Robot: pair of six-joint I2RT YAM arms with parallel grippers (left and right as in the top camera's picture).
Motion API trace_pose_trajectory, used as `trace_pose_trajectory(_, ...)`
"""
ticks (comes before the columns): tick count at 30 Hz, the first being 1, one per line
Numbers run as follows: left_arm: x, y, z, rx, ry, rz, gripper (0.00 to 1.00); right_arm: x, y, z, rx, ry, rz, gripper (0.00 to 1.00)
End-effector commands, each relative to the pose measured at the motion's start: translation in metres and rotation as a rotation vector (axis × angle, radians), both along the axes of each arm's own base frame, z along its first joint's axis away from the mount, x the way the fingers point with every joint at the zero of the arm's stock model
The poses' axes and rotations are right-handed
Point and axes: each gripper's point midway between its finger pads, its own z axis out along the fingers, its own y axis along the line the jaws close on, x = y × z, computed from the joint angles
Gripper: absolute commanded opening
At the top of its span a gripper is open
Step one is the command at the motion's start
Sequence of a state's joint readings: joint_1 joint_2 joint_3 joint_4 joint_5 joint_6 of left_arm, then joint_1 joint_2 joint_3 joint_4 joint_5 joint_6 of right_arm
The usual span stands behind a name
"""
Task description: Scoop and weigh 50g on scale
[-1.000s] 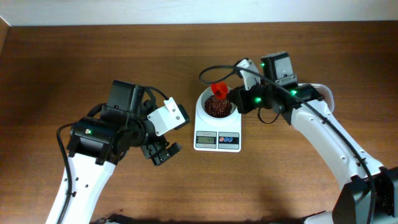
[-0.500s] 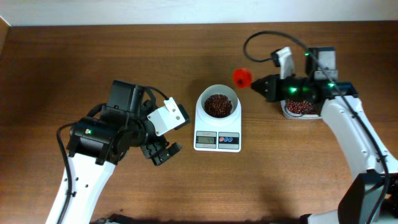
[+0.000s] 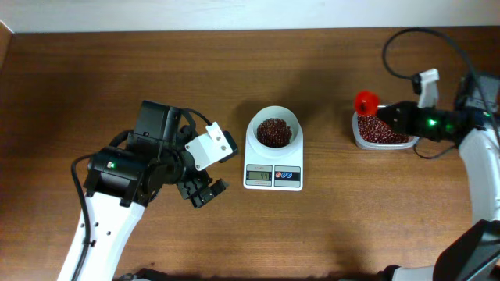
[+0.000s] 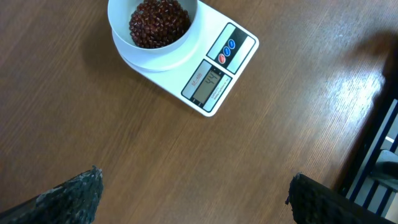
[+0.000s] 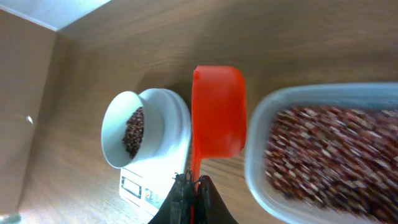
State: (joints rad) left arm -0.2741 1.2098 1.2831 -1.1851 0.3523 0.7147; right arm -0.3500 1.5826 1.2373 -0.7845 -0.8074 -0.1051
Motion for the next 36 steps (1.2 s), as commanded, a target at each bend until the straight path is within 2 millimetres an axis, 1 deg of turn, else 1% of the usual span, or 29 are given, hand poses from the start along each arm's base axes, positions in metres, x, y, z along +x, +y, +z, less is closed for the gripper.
trace_pose_trajectory(1, 0.001, -0.001, 0.008, -0.015, -0.025, -0.013, 0.99, -0.003, -0.016, 0.016, -0.003, -0.036, -0.030, 0.04)
trace_pose_trajectory(3, 0.001, -0.001, 0.008, -0.015, -0.025, -0.013, 0.99, -0.006, -0.026, 0.013, -0.017, -0.026, -0.054, 0.04)
trace_pose_trajectory(5, 0.001, -0.001, 0.008, -0.015, -0.025, -0.013, 0.99, -0.010, -0.038, 0.005, -0.059, 0.013, -0.091, 0.04)
trace_pose_trajectory(7, 0.001, -0.001, 0.008, -0.015, -0.025, -0.013, 0.99, -0.014, -0.045, -0.004, -0.106, 0.055, -0.115, 0.04)
trace_pose_trajectory(10, 0.001, -0.001, 0.008, -0.015, -0.025, -0.013, 0.99, -0.018, -0.055, -0.012, -0.165, 0.095, -0.144, 0.04)
trace_pose_trajectory(19, 0.001, -0.001, 0.008, -0.015, -0.025, -0.013, 0.99, -0.023, -0.081, -0.027, -0.315, 0.158, -0.211, 0.04)
trace_pose_trajectory(25, 0.001, -0.001, 0.008, -0.015, -0.025, -0.013, 0.99, -0.023, -0.086, -0.030, -0.342, 0.168, -0.222, 0.04)
trace_pose_trajectory(29, 0.001, -0.001, 0.008, -0.015, -0.025, -0.013, 0.99, -0.021, -0.086, -0.030, -0.348, 0.157, -0.214, 0.04)
trace_pose_trajectory(31, 0.001, -0.001, 0.008, -0.015, -0.025, -0.013, 0.99, -0.018, -0.081, -0.030, -0.366, 0.136, -0.179, 0.04)
trace_pose_trajectory(34, 0.001, -0.001, 0.008, -0.015, -0.025, -0.013, 0.99, -0.012, -0.068, -0.029, -0.386, 0.108, -0.131, 0.04)
trace_pose_trajectory(36, 0.001, -0.001, 0.008, -0.015, -0.025, -0.013, 0.99, -0.010, -0.068, -0.030, -0.427, 0.111, -0.130, 0.04)
